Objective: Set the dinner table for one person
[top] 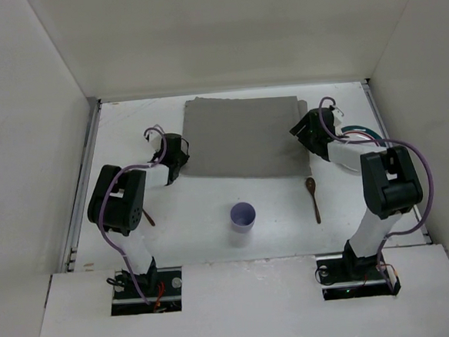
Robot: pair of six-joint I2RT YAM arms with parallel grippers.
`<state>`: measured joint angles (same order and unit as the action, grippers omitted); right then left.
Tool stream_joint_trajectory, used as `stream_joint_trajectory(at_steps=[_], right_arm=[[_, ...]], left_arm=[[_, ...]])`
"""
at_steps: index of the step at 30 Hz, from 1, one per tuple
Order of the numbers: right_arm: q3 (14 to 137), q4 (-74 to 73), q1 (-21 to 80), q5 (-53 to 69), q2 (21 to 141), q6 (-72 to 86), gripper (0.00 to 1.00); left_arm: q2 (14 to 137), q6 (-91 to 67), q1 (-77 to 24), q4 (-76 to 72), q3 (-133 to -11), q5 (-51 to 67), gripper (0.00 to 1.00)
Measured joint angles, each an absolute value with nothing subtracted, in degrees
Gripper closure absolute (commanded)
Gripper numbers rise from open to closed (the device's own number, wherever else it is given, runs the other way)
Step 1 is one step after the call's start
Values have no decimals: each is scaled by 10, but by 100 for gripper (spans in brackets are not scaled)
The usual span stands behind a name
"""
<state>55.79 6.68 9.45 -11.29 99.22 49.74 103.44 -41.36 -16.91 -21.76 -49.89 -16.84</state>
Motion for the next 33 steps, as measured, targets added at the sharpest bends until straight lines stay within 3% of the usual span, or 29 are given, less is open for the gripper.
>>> stream_joint_trajectory(at_steps=[5, 7, 12, 17, 27, 33], right_arm=[[595, 55, 82, -69, 1032, 513, 29], [602, 51, 79, -55, 1044, 519, 34], [625, 42, 77, -28, 1070, 527, 68], [662, 34, 77, 2, 1101, 528, 83], [790, 29, 77, 57, 1197, 522, 87], [789, 29, 77, 52, 1192, 517, 86]], left_arm=[[1034, -428, -165, -245, -484, -155, 93], [1034, -433, -163, -256, -479, -150, 93], [1033, -441, -156, -276, -467, -138, 94], [1022, -449, -153, -289, -447, -135, 96], [1002, -456, -123, -289, -424, -149, 97], [1004, -455, -96, -274, -449, -154, 97]])
